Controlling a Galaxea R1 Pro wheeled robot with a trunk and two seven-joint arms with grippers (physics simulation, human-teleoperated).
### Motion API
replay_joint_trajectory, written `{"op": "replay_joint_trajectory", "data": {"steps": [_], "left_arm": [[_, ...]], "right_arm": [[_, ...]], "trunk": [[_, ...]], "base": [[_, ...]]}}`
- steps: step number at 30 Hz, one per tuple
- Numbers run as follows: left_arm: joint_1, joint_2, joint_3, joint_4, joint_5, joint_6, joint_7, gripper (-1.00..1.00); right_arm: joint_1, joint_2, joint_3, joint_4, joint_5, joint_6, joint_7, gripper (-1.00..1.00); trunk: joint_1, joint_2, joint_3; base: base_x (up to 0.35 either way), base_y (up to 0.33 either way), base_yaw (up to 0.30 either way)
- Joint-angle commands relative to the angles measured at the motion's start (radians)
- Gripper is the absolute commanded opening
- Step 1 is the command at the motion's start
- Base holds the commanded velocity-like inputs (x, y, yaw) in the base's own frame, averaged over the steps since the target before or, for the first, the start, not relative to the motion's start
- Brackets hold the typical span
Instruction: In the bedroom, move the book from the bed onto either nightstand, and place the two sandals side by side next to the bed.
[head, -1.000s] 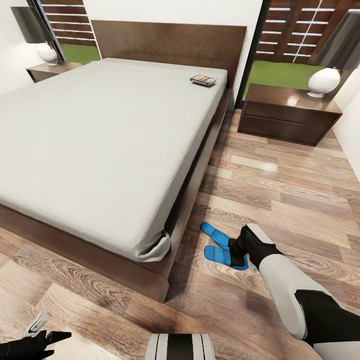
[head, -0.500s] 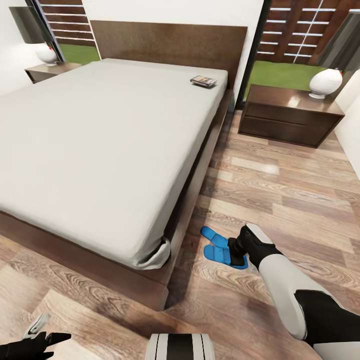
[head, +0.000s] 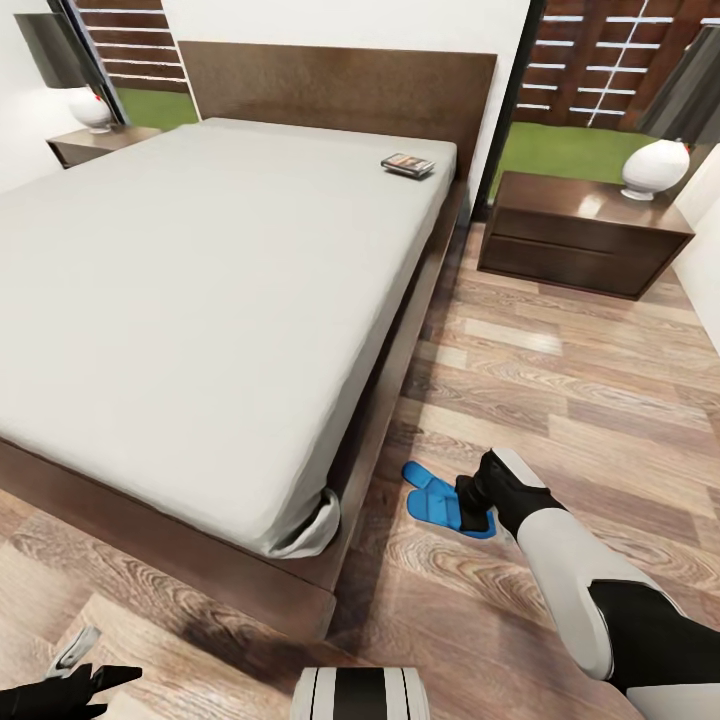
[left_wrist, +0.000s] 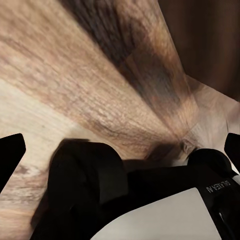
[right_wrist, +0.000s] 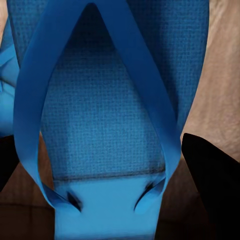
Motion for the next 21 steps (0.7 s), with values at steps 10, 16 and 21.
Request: {"op": "replay_joint_trajectory", "data": {"steps": [10, 16, 21], "left_arm": [[-0.001, -0.001, 0.008, -0.001, -0.010, 0.010, -0.008, 1.00], [-0.001, -0.001, 0.008, -0.001, -0.010, 0.011, -0.010, 1.00], [-0.001, -0.001, 0.008, -0.001, -0.009, 0.012, -0.012, 1.00]], "right_arm": [[-0.001, 0.003, -0.011, 0.017, -0.023, -0.004, -0.007, -1.00], [-0.001, 0.002, -0.008, 0.041, -0.097, -0.005, -0.012, -1.00], [-0.001, 0.003, -0.008, 0.043, -0.120, -0.007, -0.013, -1.00]], "trunk": [[0.000, 0.000, -0.001], [0.000, 0.000, -0.001], [0.000, 0.000, -0.001]], "base": [[0.005, 0.000, 0.000], [0.000, 0.000, 0.000], [0.000, 0.000, 0.000]]}}
